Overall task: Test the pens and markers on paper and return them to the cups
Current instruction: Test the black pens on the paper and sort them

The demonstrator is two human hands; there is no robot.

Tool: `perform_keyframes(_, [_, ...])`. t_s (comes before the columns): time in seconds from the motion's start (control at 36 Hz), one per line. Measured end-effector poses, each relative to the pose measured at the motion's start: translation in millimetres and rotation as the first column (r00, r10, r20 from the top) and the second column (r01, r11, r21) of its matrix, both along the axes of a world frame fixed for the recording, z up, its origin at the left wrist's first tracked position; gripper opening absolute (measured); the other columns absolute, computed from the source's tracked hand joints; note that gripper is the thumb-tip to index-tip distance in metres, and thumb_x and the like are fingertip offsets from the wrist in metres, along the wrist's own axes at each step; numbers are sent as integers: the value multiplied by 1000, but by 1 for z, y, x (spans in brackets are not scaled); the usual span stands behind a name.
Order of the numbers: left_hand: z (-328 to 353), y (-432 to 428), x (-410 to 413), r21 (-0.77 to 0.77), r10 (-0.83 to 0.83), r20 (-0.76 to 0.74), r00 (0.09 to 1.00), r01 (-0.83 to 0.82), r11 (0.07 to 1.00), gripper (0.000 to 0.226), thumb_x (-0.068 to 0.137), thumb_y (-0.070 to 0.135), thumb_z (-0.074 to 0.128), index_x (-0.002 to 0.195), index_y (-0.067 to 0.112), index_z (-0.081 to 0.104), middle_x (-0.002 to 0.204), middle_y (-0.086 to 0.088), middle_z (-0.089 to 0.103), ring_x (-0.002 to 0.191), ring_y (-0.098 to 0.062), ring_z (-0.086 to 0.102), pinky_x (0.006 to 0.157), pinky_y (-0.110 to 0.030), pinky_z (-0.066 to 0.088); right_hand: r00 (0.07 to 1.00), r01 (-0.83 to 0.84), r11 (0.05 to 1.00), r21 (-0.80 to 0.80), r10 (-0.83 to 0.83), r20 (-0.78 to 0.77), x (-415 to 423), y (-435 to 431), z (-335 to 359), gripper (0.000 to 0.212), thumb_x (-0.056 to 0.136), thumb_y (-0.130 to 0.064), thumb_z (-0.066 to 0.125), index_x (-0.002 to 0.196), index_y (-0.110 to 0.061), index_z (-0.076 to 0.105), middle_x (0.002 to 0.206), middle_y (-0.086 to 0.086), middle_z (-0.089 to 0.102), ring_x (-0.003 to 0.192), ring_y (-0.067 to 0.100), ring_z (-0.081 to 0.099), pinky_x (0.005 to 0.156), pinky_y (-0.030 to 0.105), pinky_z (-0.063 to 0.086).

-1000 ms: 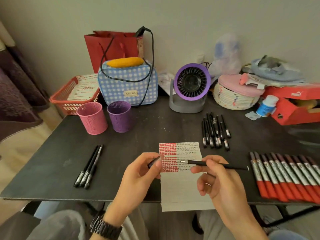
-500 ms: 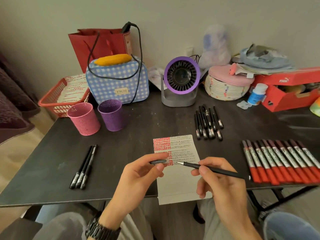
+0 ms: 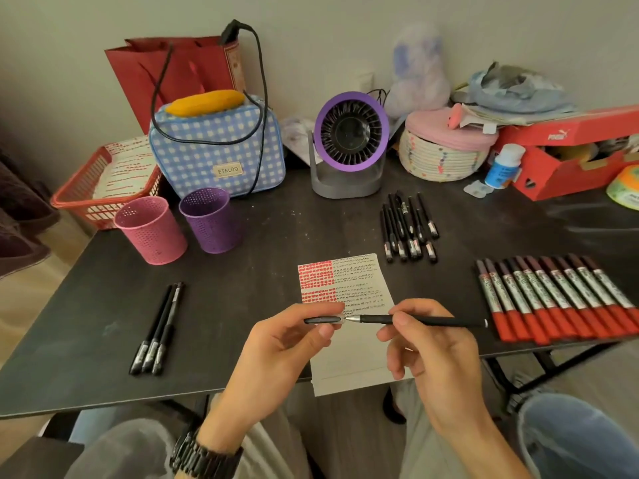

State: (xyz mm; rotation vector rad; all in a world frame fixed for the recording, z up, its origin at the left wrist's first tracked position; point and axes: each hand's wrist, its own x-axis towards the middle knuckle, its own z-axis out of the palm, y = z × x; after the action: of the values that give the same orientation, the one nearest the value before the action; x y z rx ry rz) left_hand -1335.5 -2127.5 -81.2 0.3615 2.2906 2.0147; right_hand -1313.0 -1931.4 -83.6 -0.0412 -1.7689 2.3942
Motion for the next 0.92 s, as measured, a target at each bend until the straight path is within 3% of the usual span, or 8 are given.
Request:
perform_keyframes(0.28, [1,1,2,-83,-34,-36,999,31,996,26,92,25,66,114,38,73,114,10,73,109,-16,68,89,-24,54,998,-34,999,-30,35,44,1,-3,-2,23,73,-41,72,85,-21,75,73,15,71,45,20,57,43,24,44])
perform_keyframes(0.42, [4,1,3,-141,-29,-66,997,20,990,31,92,31,67,120,44,67,117,14,72,104,-20,69,87,-27,55,996,-58,997,-50,61,60,1,-2,-2,24,73,-41,73,86,-21,75,73,15,72,47,21,57,44,25,45])
perform_keyframes(0.58, [4,4,5,-141,-12,-113,993,-4,990,19,91,31,70,107,40,69,108,9,73,98,-22,70,86,-34,54,996,-76,995,-72,80,46,2,-1,-3,22,73,-38,74,85,-20,77,69,11,69,47,19,56,44,24,44])
perform_keyframes(0.92, [1,13,7,-124,82,-220,972,-111,986,25,81,31,76,104,37,78,101,14,75,97,-21,70,82,-37,55,994,-108,994,-20,109,19,4,0,-2,20,80,-31,76,92,-14,79,73,15,72,49,17,58,46,23,46])
